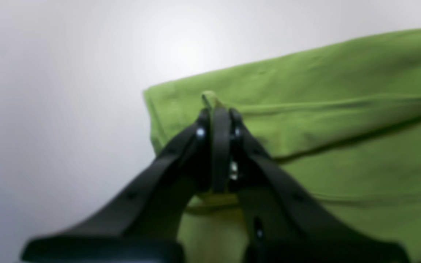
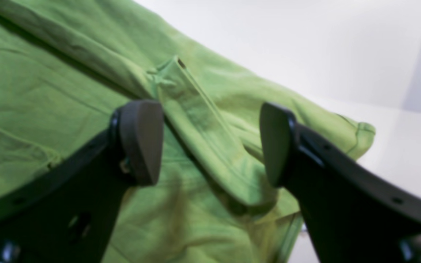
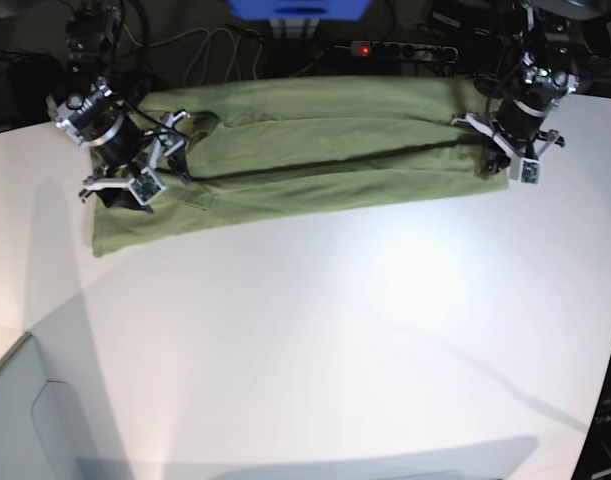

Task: Fold the T-shirt properly

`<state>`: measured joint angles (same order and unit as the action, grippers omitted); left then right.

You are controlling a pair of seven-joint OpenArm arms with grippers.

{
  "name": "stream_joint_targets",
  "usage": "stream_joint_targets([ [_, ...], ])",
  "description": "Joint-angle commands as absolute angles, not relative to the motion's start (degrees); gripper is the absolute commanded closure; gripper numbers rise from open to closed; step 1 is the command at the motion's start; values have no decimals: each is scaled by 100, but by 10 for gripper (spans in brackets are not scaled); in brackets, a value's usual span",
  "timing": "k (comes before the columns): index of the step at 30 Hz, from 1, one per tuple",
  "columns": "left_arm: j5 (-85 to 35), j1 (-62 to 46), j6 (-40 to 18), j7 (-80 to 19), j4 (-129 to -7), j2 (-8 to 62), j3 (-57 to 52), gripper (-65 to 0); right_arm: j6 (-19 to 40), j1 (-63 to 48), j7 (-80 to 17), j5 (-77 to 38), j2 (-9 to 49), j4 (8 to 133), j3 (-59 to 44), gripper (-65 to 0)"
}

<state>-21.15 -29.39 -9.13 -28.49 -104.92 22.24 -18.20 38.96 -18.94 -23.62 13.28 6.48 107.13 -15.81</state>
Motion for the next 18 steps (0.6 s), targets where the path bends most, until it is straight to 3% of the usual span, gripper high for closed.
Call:
stream_joint_targets([
  [1,-2141,-2976,-910,-2712,-10686,2299,-1851,0,4000,-1851,-2229,1262,690,10800,-1587,-396],
  [14,-2132,-3037,-910,-2756,-10782,2334,-1859,0,4000,-1842,-2229,1262,690,10800,-1587,-396],
  [16,-2132,-3037,-910,-2756,-10782,2325,-1859,-38,4000,-1842,-2229,1262,690,10800,-1587,-396],
  [18,-2132,-3099,-910,-2756,-10782,2325,-1859,-125,4000,-1842,-2229,1262,690,10800,-1587,-396],
])
